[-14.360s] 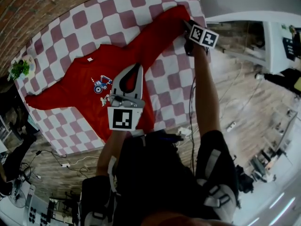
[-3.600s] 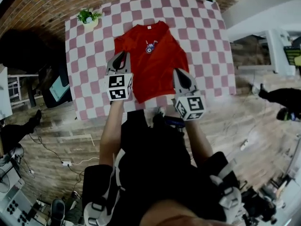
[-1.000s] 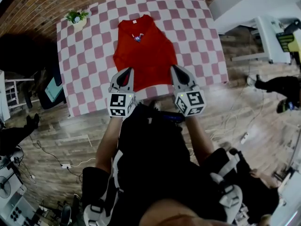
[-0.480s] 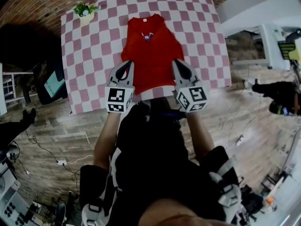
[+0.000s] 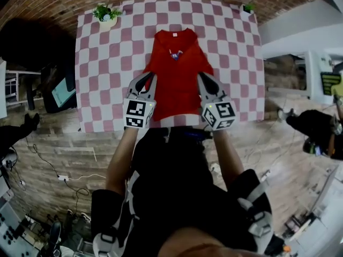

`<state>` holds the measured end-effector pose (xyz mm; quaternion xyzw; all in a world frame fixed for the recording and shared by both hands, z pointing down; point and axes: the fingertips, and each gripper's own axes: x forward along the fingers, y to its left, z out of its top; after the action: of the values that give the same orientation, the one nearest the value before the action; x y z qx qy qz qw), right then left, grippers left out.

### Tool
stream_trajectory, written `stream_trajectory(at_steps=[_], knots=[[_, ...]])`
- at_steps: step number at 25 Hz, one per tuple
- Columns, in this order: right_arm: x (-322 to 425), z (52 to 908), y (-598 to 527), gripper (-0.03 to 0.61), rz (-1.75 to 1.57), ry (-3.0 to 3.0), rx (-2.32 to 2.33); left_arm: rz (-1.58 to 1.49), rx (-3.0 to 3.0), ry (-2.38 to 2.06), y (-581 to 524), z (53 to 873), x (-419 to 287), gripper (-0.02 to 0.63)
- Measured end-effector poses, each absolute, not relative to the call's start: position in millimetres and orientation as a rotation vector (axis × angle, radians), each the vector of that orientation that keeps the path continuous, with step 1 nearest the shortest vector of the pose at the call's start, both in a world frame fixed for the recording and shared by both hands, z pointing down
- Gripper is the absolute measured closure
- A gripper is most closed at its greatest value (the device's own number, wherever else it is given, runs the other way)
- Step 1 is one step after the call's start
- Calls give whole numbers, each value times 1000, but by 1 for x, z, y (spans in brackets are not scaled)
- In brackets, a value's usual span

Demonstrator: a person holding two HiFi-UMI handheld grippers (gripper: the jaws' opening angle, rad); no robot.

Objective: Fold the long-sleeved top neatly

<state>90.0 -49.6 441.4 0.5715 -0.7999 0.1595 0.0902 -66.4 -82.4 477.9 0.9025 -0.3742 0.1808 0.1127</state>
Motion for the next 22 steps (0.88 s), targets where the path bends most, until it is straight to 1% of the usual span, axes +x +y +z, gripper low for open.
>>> stream_trajectory(at_steps=[1,2,3,4,5,7,11,14,20,22], knots=[[92,446,-58,568,484,-2375,1679,540,2644,-1089,-90,483,-62,591],[94,451,-67,565,495,-2369,1655,546,2636,-1069,-98,488,-58,543],[96,458,-76,543,508,-2362,1625,550,2623,-1047,-105,494,-53,484],[98,465,-84,494,521,-2352,1592,558,2605,-1030,-113,501,-50,465],[100,473,-93,476,534,-2342,1560,571,2586,-1023,-123,508,-48,461],[107,488,-113,468,548,-2323,1512,605,2566,-1019,-145,520,-45,456],[126,509,-158,465,505,-2297,1449,676,2567,-985,-187,541,-33,434],[138,528,-189,454,484,-2272,1360,790,2573,-930,-212,564,-24,421],[151,581,-246,440,461,-2207,1149,1001,2568,-851,-257,619,-15,416],[153,601,-260,436,465,-2185,1077,1060,2559,-812,-268,639,-13,405]])
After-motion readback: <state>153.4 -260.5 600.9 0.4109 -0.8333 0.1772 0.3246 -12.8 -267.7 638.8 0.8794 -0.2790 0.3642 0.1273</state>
